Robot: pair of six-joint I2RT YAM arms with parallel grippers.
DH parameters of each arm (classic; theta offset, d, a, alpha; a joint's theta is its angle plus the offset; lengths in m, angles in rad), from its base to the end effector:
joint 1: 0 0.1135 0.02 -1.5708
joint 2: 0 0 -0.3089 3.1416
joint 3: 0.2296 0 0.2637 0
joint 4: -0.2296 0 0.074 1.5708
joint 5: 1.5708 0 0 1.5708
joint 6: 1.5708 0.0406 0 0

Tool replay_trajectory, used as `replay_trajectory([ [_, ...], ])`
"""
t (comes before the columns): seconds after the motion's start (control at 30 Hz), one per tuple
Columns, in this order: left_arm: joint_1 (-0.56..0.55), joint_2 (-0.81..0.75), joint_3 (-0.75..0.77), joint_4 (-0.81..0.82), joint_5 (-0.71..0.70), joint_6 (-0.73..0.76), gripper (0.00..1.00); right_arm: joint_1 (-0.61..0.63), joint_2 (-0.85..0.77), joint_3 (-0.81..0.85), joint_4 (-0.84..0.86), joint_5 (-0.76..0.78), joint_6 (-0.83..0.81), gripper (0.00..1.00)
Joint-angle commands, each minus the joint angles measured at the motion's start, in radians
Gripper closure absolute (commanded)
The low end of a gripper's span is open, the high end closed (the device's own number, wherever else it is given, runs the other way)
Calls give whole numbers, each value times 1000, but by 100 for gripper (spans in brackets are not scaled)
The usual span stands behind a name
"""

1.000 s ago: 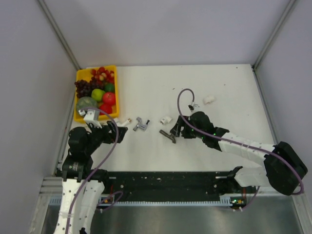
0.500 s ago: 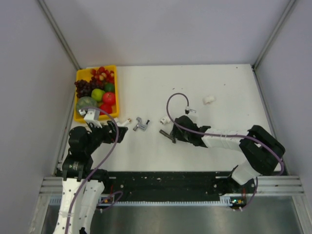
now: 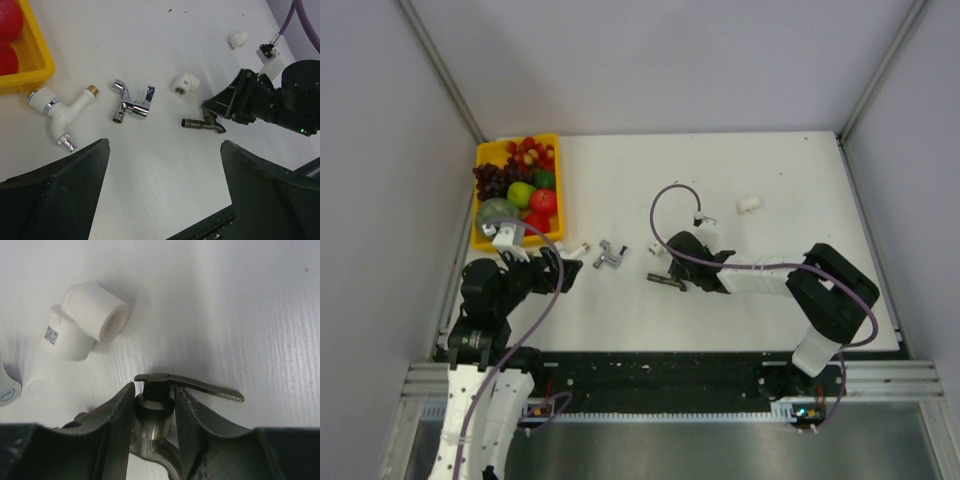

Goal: Install the water faucets

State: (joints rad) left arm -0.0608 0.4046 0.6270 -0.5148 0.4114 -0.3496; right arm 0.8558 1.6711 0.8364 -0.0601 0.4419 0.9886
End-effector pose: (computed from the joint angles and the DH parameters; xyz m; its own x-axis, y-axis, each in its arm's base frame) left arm 0.0786 -0.0211 0.3182 -0.4203 -0.2889 -0.8602 0.3129 0.8437 -0.4363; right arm 0.2341 0.2431 0.1845 -0.7048 0.3399 -0.6227 0.1483 0.9290 0.3392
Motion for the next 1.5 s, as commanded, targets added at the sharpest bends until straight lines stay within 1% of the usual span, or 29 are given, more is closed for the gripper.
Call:
replay_trajectory([
  [0.0,-7,29,-9,59,30,-22,1,23,4,9,-38,18,-48,69],
  [0.07,-7,52,-12,68,55,-46,1,26,-33,0,-38,21,-76,80],
  [0.17,-7,98,-12,96,124,-98,1,28,-108,-25,-27,40,-134,93],
  [0.23,-14,115,-16,140,164,-155,1,29,-186,-51,-1,46,-180,99],
  [0.27,-23,119,-19,166,176,-181,1,29,-224,-68,11,49,-200,100],
  [0.33,-54,128,-23,223,179,-227,1,28,-313,-101,45,49,-243,100],
  [0.4,-112,154,-26,281,175,-268,1,28,-426,-129,86,41,-281,100],
  [0.5,-270,220,-33,375,107,-302,1,29,-565,-181,178,-8,-346,100],
  [0.6,-419,302,-23,465,17,-310,1,29,-674,-215,223,-58,-401,100],
  [0.7,-502,377,11,493,-40,-313,1,28,-769,-240,244,-103,-439,100],
  [0.8,-540,460,46,506,-49,-316,5,29,-836,-261,259,-140,-461,100],
  [0.93,-574,545,69,602,-16,-348,8,29,-883,-278,267,-178,-482,100],
  [1.1,-597,585,62,746,32,-439,11,31,-899,-284,261,-189,-490,100],
  [1.23,-637,628,91,751,30,-451,14,29,-904,-292,267,-189,-489,100],
  [1.37,-660,677,97,722,-9,-457,19,29,-907,-293,269,-186,-485,100],
  [1.47,-675,697,97,734,-5,-468,24,31,-912,-296,263,-175,-490,100],
])
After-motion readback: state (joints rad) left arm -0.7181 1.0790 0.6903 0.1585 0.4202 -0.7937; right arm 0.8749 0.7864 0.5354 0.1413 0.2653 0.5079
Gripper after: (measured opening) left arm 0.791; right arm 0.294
